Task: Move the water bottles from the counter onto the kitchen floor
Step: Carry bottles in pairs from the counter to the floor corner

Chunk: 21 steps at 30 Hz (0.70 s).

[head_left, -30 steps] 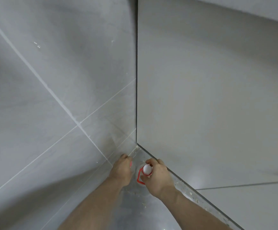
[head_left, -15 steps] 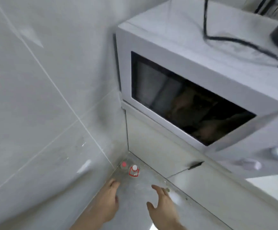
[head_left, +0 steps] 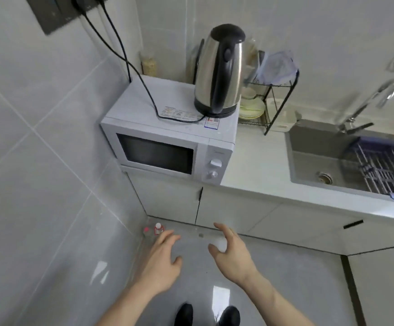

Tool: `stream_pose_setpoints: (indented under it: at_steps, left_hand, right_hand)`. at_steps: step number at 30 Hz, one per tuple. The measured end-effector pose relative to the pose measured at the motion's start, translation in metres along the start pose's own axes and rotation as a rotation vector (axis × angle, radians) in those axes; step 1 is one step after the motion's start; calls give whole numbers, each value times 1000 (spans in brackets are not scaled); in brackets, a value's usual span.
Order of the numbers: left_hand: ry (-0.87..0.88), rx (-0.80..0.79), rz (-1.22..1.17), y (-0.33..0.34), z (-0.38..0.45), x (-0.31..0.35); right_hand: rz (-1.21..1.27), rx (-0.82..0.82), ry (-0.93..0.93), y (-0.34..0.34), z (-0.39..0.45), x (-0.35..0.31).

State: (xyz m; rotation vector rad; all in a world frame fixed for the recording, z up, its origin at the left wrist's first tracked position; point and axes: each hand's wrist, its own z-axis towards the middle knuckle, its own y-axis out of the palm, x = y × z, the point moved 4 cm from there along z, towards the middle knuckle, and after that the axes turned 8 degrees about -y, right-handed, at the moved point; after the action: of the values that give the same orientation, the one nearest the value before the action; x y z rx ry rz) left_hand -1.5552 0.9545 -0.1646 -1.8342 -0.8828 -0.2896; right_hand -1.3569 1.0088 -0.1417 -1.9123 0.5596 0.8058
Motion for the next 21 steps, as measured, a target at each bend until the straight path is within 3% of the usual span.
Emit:
stream_pose_setpoints:
  at_steps: [9, 14, 21]
  left_hand:
    - [396, -94, 158, 22, -43, 146]
    - [676, -176, 190, 80, -91, 261]
    - [1012, -238, 215, 191, -221, 413]
  right_hand:
    - [79, 344, 109, -106, -136, 45]
    - [102, 597, 180, -176, -238, 97]
    - [89, 891, 294, -269, -419, 190]
